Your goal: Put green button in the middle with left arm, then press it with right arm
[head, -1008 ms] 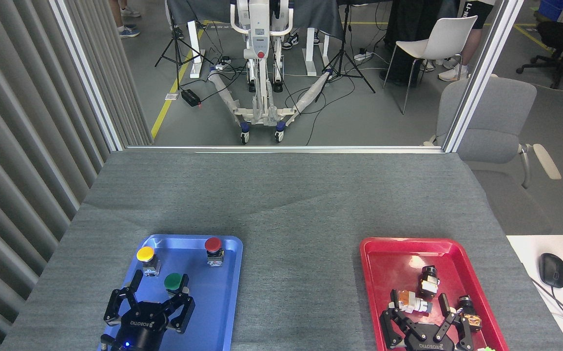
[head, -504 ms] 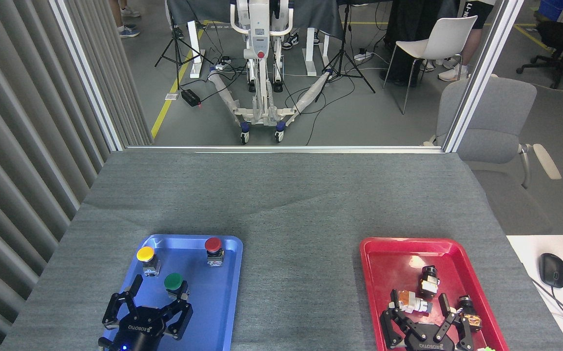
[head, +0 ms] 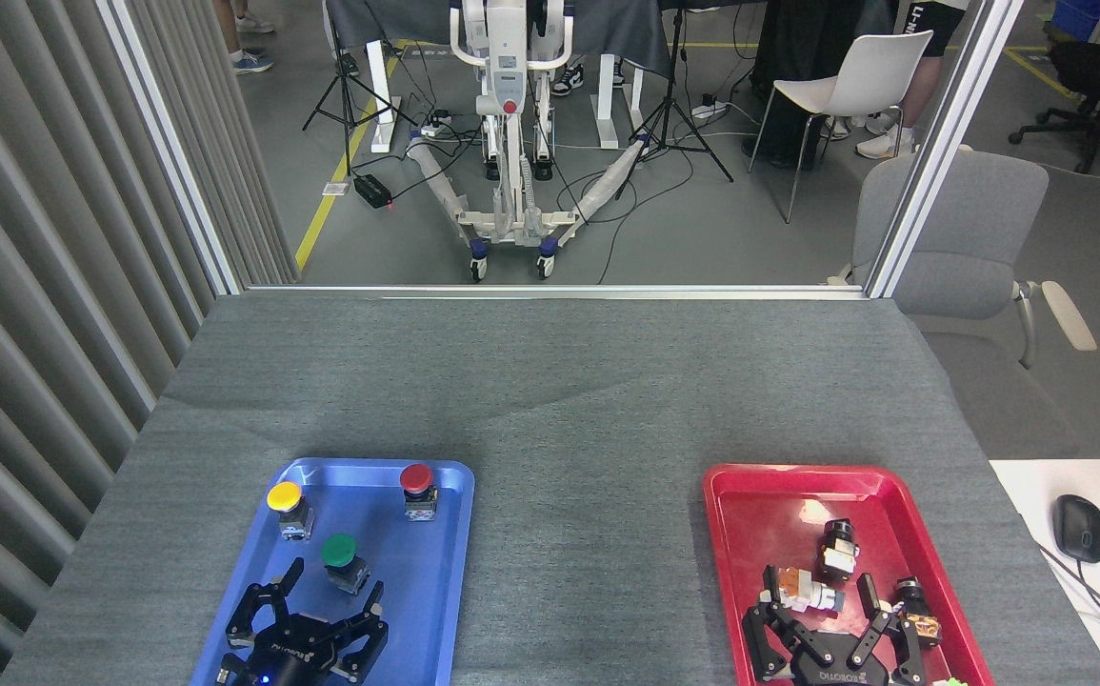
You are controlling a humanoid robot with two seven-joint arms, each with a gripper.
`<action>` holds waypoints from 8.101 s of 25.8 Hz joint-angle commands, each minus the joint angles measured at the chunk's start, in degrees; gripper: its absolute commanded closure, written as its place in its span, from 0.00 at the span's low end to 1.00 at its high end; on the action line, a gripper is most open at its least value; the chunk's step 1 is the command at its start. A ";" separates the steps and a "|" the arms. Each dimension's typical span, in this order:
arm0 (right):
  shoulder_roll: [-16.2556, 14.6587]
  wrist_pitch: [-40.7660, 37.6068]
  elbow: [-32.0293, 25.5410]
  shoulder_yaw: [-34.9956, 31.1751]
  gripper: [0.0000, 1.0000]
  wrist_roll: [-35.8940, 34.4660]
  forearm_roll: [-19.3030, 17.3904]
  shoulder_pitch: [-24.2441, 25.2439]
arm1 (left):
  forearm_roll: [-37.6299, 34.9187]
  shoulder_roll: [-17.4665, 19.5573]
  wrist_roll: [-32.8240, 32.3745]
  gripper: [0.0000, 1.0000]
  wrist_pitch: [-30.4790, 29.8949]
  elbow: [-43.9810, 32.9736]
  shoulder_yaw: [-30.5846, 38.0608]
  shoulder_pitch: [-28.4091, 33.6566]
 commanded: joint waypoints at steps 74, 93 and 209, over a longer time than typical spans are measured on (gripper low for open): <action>-0.09 0.02 0.00 0.06 0.00 0.00 0.04 0.17 | -3.00 -10.84 -1.79 0.01 -0.19 -1.03 -18.75 -8.57; 0.17 -0.07 -0.09 0.59 0.00 -0.27 -0.05 0.17 | 3.86 -4.16 0.49 0.01 15.64 -14.39 -5.04 4.53; -1.85 -0.68 -2.29 0.68 0.00 -1.67 -1.80 2.63 | 6.14 -4.07 0.49 0.01 13.61 -13.95 -1.78 4.53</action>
